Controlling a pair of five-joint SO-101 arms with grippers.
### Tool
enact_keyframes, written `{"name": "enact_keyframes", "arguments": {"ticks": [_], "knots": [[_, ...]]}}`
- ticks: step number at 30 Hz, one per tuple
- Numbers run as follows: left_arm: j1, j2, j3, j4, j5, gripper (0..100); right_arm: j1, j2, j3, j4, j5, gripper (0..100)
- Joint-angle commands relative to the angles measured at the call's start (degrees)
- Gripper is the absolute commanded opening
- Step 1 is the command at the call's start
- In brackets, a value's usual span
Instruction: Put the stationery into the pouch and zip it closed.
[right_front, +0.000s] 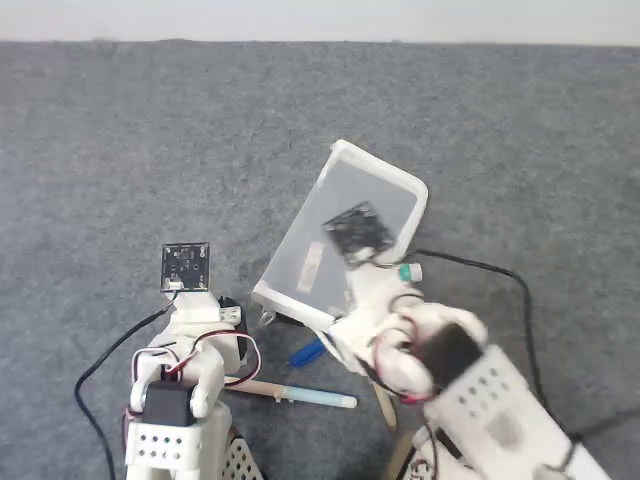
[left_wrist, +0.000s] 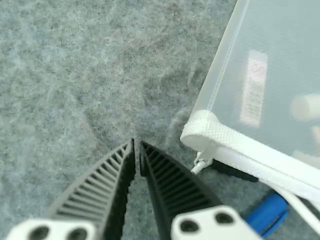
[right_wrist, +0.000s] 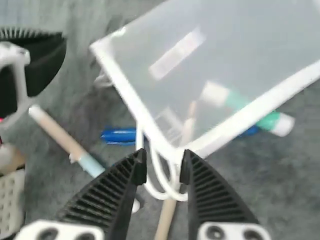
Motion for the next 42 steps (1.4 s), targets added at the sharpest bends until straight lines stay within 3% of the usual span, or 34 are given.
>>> {"name": "enact_keyframes", "arguments": {"ticks": [1, 9, 15, 28, 31, 35, 42], "knots": [[0.1, -0.9, -0.7, 0.2, -0.2, 1, -3.8, 8.3, -3.3, -3.6, -0.7, 12.2], [0.1, -0.9, -0.7, 0.2, -0.2, 1, -8.7, 22.4, -3.3, -5.8, -0.8, 12.2], [0.1, -0.9, -0.7, 0.2, -0.2, 1, -8.5, 27.8, -3.3, -7.9, -0.5, 12.3], [0.1, -0.9, -0.7, 0.2, -0.2, 1, 2.9, 34.7, -3.3, -15.1, 4.6, 11.7], [0.1, -0.9, -0.7, 0.2, -0.2, 1, 4.8, 34.5, -3.3, -17.7, 4.7, 0.9], [0.1, -0.9, -0.7, 0.2, -0.2, 1, 8.7, 34.3, -3.6, -18.7, 7.8, 0.2], [0.1, -0.9, -0.7, 0.2, -0.2, 1, 15.0, 25.0, -9.0, -5.6, 8.7, 0.5]]}}
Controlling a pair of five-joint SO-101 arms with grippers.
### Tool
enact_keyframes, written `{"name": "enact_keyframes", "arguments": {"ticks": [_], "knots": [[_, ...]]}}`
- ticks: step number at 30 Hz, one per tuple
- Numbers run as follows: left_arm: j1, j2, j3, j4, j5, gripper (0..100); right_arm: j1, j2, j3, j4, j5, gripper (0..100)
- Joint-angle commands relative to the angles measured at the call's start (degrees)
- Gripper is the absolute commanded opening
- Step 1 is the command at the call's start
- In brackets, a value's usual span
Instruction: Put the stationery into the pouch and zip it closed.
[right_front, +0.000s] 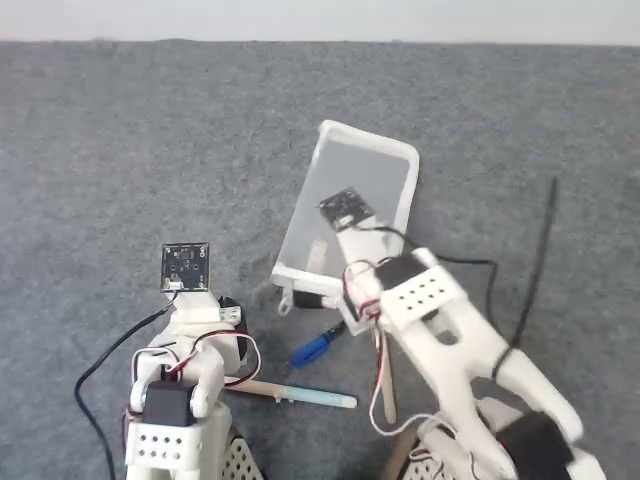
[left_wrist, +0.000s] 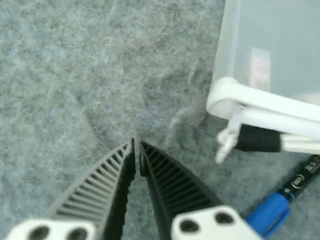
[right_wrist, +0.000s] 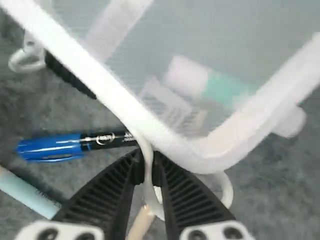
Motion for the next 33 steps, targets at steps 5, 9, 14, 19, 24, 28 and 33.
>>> {"name": "enact_keyframes", "arguments": {"ticks": [5, 9, 14, 19, 24, 28, 33], "knots": [[0.1, -0.9, -0.7, 0.2, -0.2, 1, 6.5, -18.2, -5.8, 10.3, 0.9, 0.5], [0.1, -0.9, -0.7, 0.2, -0.2, 1, 11.6, -23.9, -5.8, 12.5, 0.9, 0.5], [0.1, -0.9, -0.7, 0.2, -0.2, 1, 21.0, -25.0, -5.8, 15.6, 3.5, 0.6], [0.1, -0.9, -0.7, 0.2, -0.2, 1, 31.0, -25.3, -5.6, 16.7, 7.0, 0.6], [0.1, -0.9, -0.7, 0.2, -0.2, 1, 35.6, -25.5, -5.6, 20.9, 15.5, 0.6], [0.1, -0.9, -0.7, 0.2, -0.2, 1, 37.1, -25.6, -5.7, 21.3, 19.8, 1.7], [0.1, -0.9, -0.7, 0.2, -0.2, 1, 38.6, -27.3, -5.9, 23.3, 20.3, 18.3]]}}
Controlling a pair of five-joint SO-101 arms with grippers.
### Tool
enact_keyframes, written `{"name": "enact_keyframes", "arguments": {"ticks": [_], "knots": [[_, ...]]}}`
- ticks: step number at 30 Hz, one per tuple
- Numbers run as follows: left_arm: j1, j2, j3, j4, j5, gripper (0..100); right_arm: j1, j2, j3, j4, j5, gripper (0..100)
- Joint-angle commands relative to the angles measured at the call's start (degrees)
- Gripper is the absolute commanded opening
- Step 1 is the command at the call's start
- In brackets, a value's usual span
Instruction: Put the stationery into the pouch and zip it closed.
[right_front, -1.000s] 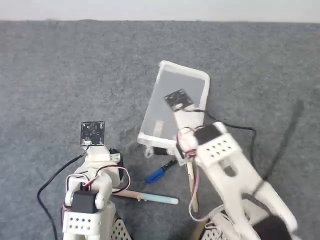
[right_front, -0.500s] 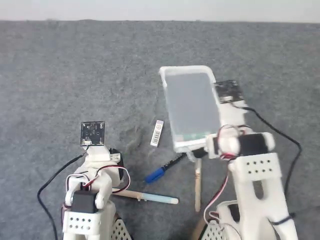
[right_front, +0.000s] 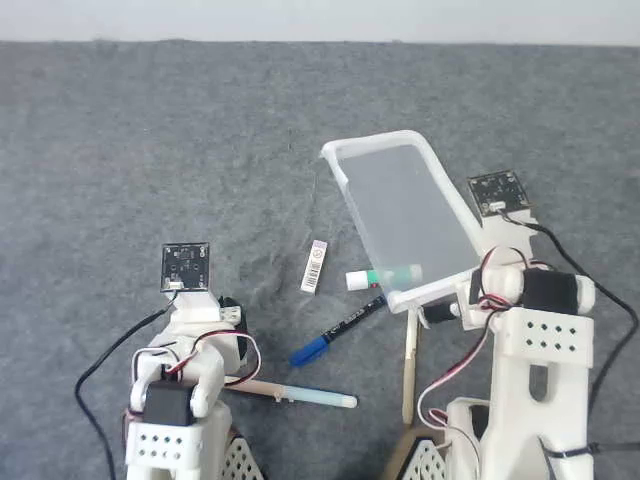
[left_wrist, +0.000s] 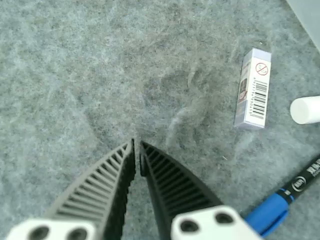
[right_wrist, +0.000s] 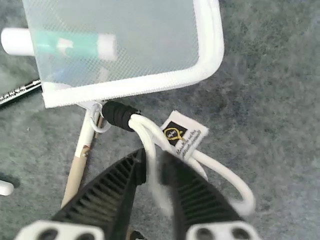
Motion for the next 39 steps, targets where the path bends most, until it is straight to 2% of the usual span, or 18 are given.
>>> {"name": "enact_keyframes", "arguments": {"ticks": [1, 8, 13, 17, 23, 34, 39], "knots": [[0.2, -0.9, -0.7, 0.2, -0.2, 1, 1.2, -5.1, -3.7, 2.6, 1.0, 20.4], [0.2, -0.9, -0.7, 0.2, -0.2, 1, 0.3, -18.9, -3.3, 8.2, 1.6, 20.4], [0.2, -0.9, -0.7, 0.2, -0.2, 1, -8.0, -19.7, 1.8, 7.7, 7.0, 20.6], [0.2, -0.9, -0.7, 0.2, -0.2, 1, -13.2, -17.7, 5.7, 5.0, 7.2, 20.6], [0.2, -0.9, -0.7, 0.2, -0.2, 1, -16.7, -10.8, 10.2, -3.6, 7.4, 20.6], [0.2, -0.9, -0.7, 0.2, -0.2, 1, -17.0, 5.0, 11.3, -17.3, 6.9, 20.3], [0.2, -0.9, -0.7, 0.2, -0.2, 1, -17.0, 11.0, 11.3, -23.5, 2.8, 20.2]]}}
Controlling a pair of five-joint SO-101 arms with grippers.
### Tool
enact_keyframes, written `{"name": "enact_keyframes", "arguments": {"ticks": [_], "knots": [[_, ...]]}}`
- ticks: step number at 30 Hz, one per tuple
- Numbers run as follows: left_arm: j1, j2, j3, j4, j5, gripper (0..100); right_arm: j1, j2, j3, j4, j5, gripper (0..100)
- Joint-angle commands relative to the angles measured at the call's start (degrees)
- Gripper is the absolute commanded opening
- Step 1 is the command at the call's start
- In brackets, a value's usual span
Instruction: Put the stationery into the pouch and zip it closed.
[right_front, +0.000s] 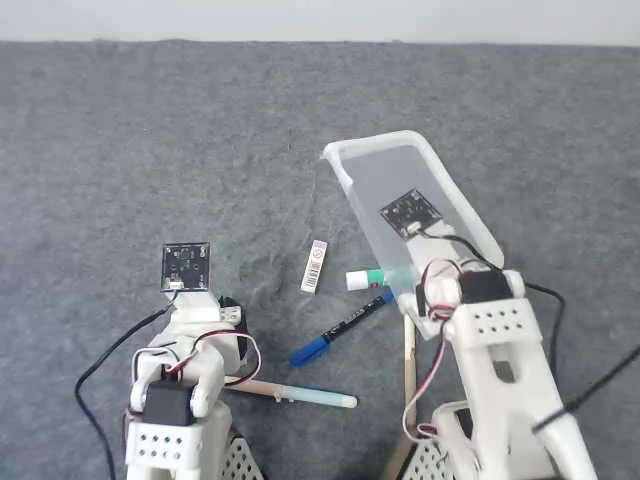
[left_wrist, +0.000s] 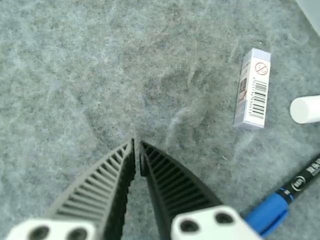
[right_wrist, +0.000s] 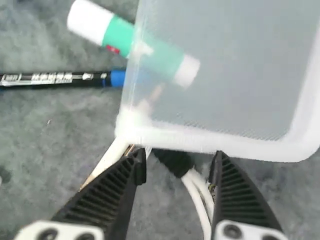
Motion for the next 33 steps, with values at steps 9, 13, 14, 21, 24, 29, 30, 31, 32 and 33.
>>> {"name": "enact_keyframes", "arguments": {"ticks": [9, 13, 14, 21, 24, 29, 30, 31, 32, 33], "knots": [[0.1, -0.9, -0.7, 0.2, -0.2, 1, -0.4, 12.4, -1.2, -28.8, -2.7, 20.2], [0.1, -0.9, -0.7, 0.2, -0.2, 1, -0.4, 14.8, -4.7, -34.6, -2.7, 20.2], [0.1, -0.9, -0.7, 0.2, -0.2, 1, -0.4, 15.8, -5.9, -35.1, -2.7, 20.2], [0.1, -0.9, -0.7, 0.2, -0.2, 1, 2.3, 27.0, -16.4, -35.1, -5.8, 20.2], [0.1, -0.9, -0.7, 0.2, -0.2, 1, 5.4, 31.9, -22.2, -34.9, -9.5, 20.2], [0.1, -0.9, -0.7, 0.2, -0.2, 1, 7.8, 33.7, -26.5, -34.9, -10.7, 20.2], [0.1, -0.9, -0.7, 0.2, -0.2, 1, 7.8, 32.9, -26.5, -34.9, -10.7, 20.2], [0.1, -0.9, -0.7, 0.2, -0.2, 1, 7.8, 31.8, -26.5, -34.9, -10.7, 20.2], [0.1, -0.9, -0.7, 0.2, -0.2, 1, 7.8, 30.5, -26.5, -34.9, -10.8, 20.2], [0.1, -0.9, -0.7, 0.2, -0.2, 1, 7.8, 29.1, -26.5, -34.7, -10.8, 20.3]]}}
